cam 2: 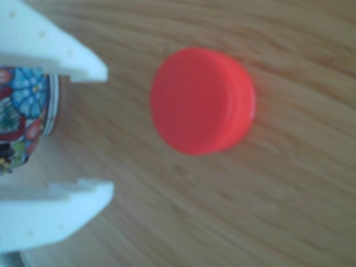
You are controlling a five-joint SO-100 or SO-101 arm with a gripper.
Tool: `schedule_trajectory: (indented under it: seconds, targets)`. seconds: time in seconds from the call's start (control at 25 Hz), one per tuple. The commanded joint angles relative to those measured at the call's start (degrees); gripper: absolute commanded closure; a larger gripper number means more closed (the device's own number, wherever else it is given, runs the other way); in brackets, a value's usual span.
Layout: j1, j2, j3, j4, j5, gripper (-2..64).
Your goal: Grasp a red cap and put it in the cup.
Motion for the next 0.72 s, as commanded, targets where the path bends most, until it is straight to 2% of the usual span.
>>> schedule_trajectory:
  seconds: [0.0,0.68]
  targets:
    - [-0.88,0.88,-2.99,0.35,-0.35,42.1]
    - [-4.31,-5.1,-5.89,0.44,0.18,42.1]
